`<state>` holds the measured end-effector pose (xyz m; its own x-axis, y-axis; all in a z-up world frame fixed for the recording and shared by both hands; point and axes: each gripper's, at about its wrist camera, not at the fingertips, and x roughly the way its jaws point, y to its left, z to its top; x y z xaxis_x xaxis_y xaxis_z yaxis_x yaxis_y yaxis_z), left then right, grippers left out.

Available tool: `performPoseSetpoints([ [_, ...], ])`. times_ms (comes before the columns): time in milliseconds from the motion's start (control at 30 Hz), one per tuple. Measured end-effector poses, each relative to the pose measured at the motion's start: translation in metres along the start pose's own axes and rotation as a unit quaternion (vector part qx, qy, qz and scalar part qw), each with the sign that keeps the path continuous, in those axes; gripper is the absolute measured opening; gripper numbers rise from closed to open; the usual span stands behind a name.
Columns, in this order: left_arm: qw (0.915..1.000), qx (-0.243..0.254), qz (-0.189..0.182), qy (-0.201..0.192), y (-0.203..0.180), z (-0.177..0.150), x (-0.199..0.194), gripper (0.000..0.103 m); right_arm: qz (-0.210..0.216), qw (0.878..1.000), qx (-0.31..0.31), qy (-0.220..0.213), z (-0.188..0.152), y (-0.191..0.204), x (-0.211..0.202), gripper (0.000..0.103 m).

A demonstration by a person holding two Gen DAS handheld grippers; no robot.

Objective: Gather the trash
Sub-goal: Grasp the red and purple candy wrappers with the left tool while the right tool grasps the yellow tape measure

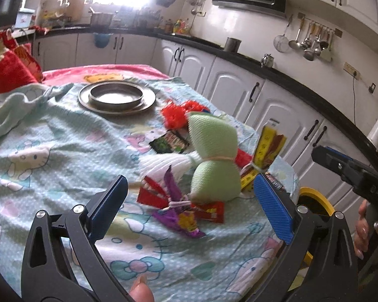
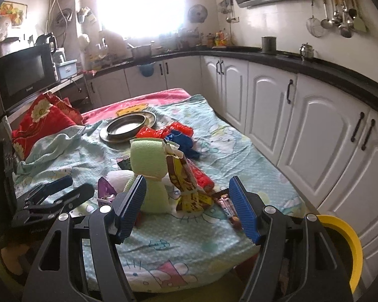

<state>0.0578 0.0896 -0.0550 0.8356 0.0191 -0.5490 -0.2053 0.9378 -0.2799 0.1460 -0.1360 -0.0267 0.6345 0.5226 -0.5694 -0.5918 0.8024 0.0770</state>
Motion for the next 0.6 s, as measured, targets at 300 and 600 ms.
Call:
performPoseSetpoints([
  [300, 0.9998, -0.011, -0.001, 0.019, 0.009, -0.008, 0.01, 0.087, 0.008, 1.0, -0.007, 0.02, 0.008, 0.0, 0.033, 0.066],
  [600, 0.9988, -0.022, -0.009, 0.043, 0.012, -0.016, 0.02, 0.075, 0.015, 0.999, -0.013, 0.042, 0.014, -0.004, 0.063, 0.066],
])
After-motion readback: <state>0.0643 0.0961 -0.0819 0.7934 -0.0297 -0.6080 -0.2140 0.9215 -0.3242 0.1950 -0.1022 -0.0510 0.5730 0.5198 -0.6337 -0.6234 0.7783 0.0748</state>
